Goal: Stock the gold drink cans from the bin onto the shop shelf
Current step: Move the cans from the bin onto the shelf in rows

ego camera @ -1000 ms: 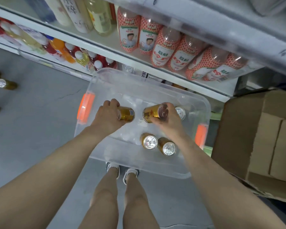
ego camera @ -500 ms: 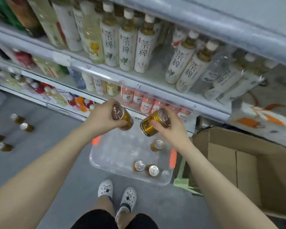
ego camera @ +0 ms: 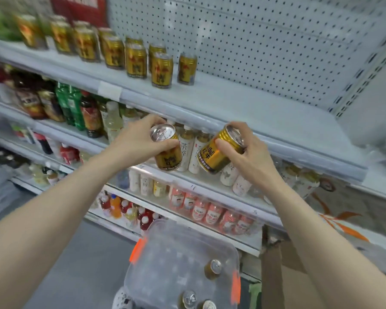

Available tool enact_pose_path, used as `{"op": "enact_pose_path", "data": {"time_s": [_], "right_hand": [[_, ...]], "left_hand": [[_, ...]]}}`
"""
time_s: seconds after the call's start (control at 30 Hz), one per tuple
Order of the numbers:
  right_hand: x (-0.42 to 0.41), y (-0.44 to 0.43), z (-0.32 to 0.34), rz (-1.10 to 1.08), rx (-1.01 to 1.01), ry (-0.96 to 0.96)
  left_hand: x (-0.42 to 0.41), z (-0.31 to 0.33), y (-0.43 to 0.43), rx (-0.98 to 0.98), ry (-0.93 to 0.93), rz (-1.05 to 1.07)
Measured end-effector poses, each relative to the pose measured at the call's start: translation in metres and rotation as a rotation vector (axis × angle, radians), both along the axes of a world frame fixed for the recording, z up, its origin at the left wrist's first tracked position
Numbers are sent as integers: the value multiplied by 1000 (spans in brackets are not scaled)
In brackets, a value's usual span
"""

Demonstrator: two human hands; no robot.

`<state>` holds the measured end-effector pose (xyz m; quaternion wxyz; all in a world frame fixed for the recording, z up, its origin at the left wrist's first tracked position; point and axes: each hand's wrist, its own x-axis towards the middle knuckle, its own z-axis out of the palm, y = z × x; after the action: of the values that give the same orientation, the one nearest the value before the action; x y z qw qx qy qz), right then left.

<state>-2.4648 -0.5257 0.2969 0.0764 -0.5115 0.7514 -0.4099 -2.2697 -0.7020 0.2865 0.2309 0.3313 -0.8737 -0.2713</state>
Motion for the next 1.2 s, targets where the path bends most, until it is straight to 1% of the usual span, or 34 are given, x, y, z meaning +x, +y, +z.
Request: {"op": "enact_pose_path", "data": {"time_s": [0.13, 0.2, 0.27, 0.37, 0.57, 0.77, 1.07, 1.2], "right_hand": [[-4, -38, 49, -40, -69, 56], [-12, -63, 70, -86, -91, 114], [-24, -91, 84, -127, -77, 160], [-48, -132, 94, -184, -2, 224], [-83, -201, 90, -204, 179, 257], [-111, -246, 83, -224, 293, 236], [-135, -273, 70, -188, 327, 321], [-138, -263, 65, -202, 281, 429]], "left_hand": [[-8, 43, -34, -49, 60, -22], [-15, 60, -54, -73, 79, -40], [-23, 74, -74, -111, 94, -63], [-36, 87, -103, -144, 114, -98], [-66, 97, -145, -165, 99, -177], [-93, 90, -178, -181, 55, -233], [-119, 92, -193, -227, 16, -282], [-132, 92, -187, -232, -31, -318]]}}
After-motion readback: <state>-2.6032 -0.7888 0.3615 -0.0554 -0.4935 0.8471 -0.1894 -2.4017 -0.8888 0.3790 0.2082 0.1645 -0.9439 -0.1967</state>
